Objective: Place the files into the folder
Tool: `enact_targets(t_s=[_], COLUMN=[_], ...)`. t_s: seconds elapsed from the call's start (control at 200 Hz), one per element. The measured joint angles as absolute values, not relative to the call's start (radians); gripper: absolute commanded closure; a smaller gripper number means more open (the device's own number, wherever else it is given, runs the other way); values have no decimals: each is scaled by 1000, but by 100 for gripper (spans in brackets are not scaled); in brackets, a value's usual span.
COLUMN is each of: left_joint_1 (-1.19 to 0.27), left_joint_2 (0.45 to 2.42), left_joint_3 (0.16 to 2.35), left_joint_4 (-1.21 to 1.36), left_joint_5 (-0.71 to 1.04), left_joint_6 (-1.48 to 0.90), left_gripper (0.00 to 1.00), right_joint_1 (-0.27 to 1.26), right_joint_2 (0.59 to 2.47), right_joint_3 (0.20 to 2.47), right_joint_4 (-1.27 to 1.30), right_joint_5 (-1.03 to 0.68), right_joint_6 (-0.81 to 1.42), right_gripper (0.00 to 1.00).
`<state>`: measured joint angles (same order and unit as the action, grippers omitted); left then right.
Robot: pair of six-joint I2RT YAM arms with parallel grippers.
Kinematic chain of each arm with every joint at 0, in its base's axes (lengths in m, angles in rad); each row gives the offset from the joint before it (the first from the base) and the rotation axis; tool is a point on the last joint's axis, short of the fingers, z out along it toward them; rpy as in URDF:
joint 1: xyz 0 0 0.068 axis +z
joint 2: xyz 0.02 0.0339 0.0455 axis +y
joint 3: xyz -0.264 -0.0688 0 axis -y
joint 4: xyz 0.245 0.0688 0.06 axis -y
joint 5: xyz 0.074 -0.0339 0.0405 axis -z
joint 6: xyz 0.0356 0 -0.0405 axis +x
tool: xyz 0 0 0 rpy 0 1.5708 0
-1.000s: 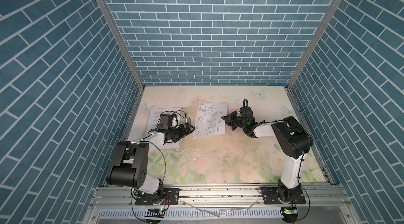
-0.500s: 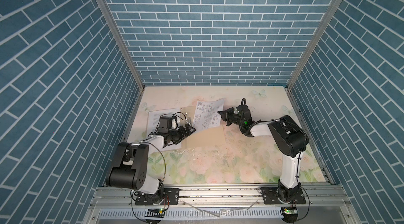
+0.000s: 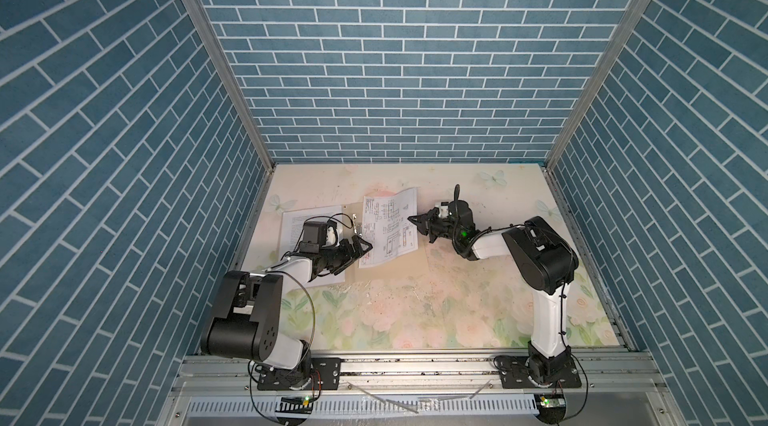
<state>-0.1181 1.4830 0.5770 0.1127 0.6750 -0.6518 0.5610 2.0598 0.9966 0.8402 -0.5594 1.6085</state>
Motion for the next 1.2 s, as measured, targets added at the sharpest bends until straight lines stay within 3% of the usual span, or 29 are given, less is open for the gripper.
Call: enact_targets(t_s=[0.405, 1.2], left_joint_1=[-118, -118], left_joint_2=[1477, 1477], left_joint_3=[577, 577], left_joint_4=[102, 96], left_joint_5=[674, 675], left_joint_6=[-652, -653], left_gripper=[0, 0], right_joint_1=[548, 550], right_joint_2=[2111, 2109], right_joint_3=[1054, 999], right_joint_4=[834, 883], right_joint_5=[-685, -653], right_joint_6=[1478, 1469], right_gripper=[100, 100])
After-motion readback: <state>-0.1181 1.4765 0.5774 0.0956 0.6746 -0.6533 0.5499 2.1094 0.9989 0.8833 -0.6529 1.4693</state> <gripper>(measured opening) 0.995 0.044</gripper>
